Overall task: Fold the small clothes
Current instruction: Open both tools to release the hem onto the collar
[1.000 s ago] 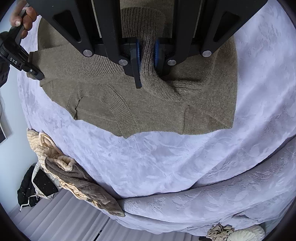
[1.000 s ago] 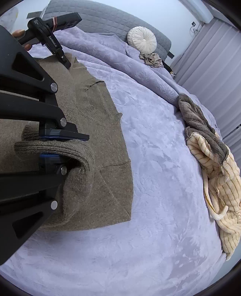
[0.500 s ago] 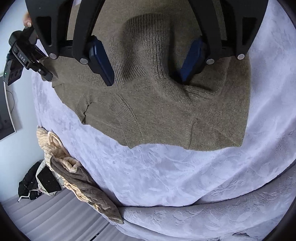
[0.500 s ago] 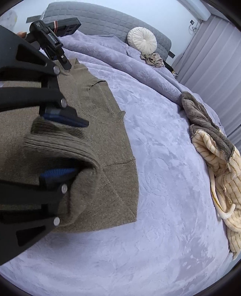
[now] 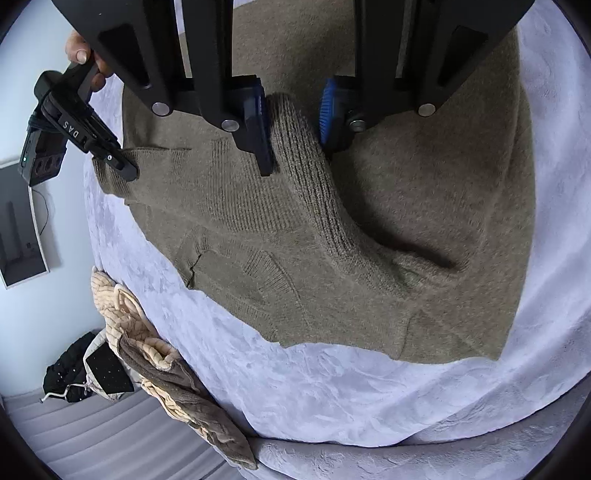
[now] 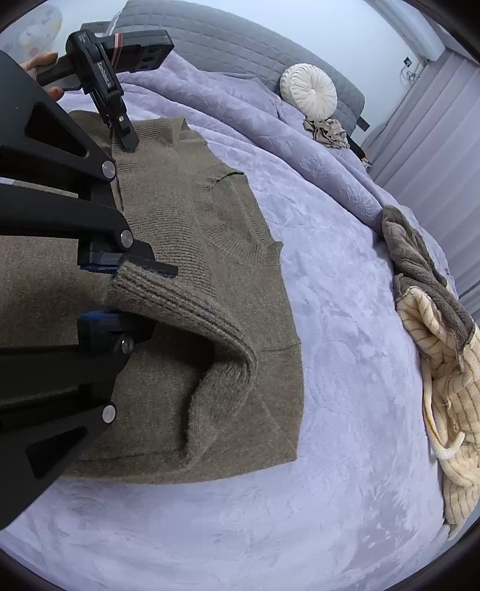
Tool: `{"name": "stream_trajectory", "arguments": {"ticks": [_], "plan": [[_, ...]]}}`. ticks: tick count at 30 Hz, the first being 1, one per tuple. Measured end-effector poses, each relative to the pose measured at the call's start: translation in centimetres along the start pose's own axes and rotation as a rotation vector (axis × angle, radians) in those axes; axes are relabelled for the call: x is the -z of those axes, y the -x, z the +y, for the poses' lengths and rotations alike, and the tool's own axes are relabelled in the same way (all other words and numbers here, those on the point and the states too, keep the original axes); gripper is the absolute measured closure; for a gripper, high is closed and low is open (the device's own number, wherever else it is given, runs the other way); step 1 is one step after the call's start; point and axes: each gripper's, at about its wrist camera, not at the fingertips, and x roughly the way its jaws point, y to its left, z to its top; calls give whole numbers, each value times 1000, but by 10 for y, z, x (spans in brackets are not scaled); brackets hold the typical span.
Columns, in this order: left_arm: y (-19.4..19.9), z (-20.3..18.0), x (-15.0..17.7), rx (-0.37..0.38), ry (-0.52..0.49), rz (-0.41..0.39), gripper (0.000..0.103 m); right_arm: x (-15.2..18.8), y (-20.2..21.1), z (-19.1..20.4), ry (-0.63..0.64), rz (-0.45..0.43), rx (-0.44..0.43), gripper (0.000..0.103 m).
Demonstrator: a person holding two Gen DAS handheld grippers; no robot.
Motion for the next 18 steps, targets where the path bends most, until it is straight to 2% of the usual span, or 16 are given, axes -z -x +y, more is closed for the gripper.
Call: {"name": "stream_trajectory", "arguments": {"ticks": [5,8,9,11,13,14,16,18], "plan": [[24,-13,-32,18,10,-114,78,-19,11,6,-7,-42,-49,88],[25,-15,-55,13,29,-137,76,-37,8,4,-33,-49,-70,85],[22,-13,-63,5,45,-129,69,-43,4,2,-52,-46,-65,82],[16,-7,-73,0,87,-125,21,-52,-5,-4,-103,-30,-86,71],[18,2,-77,-11,126,-162,18,-57,-7,-8,-132,-41,-83,36],[19,7,-81,-4,140,-160,18,-59,-6,-9,-137,-59,-67,31],[19,14,-81,12,157,-158,18,-60,-2,-9,-137,-87,-67,31],[24,16,-75,-2,128,-187,18,-59,4,-5,-103,-108,-36,31]]}}
